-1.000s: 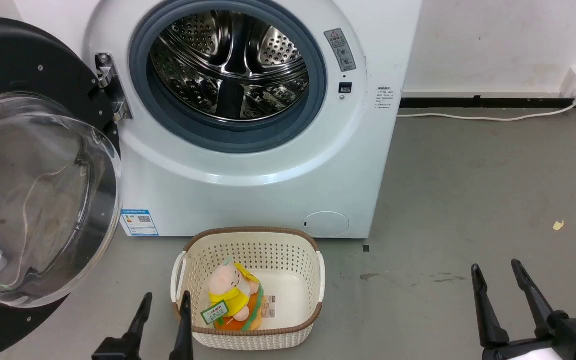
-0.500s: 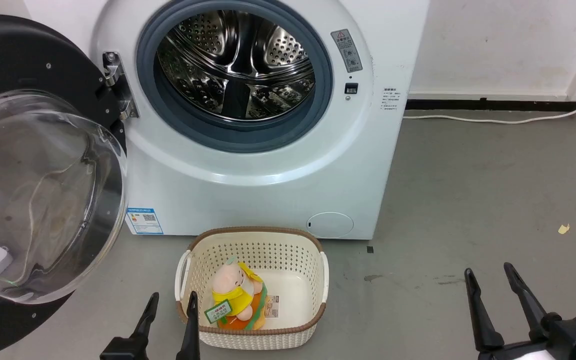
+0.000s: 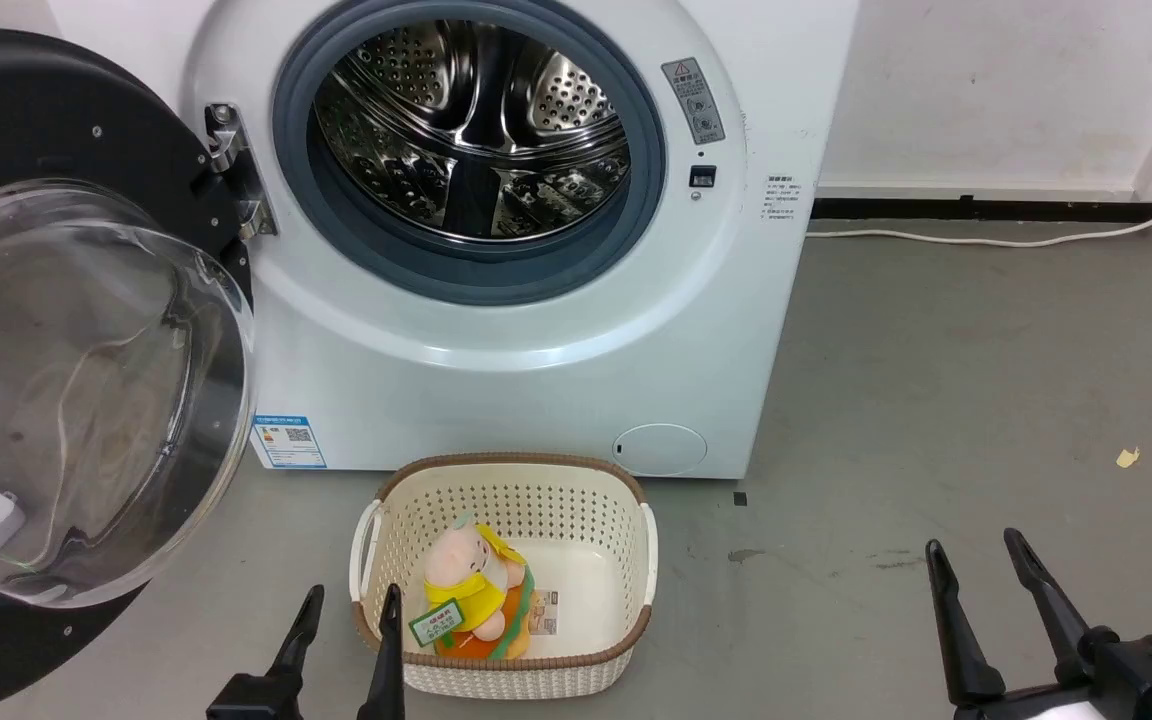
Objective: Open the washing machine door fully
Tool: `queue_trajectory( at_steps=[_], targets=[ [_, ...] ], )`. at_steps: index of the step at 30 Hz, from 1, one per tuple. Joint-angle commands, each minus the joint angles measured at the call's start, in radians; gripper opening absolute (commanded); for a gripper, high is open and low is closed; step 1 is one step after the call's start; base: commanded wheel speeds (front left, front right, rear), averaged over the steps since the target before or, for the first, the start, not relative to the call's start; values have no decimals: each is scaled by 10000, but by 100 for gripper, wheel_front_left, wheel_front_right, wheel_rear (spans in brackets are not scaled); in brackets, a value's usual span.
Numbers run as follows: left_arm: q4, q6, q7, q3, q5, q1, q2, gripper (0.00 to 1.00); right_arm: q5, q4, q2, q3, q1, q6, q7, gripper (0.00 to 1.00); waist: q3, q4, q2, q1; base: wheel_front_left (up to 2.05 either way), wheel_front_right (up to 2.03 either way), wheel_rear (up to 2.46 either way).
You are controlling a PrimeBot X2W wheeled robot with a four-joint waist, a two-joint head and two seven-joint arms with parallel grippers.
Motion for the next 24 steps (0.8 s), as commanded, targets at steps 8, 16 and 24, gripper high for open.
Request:
queue_trajectory(
  at_steps=[8, 16, 24],
  targets=[
    [-21, -9, 40, 8, -17, -7, -4, 0, -8, 48, -1, 23, -14, 0, 28, 0, 12, 3, 0, 0, 0, 0, 0],
    [-113, 5, 203, 48, 75, -71, -3, 0, -65, 22, 2, 52, -77, 1, 193, 0, 39, -14, 0, 0, 0, 0, 0],
    [-226, 22, 407, 97, 189, -149, -3, 0, -135, -11, 5, 88, -155, 1, 398, 0, 72, -35, 0, 0, 0, 0, 0]
  ],
)
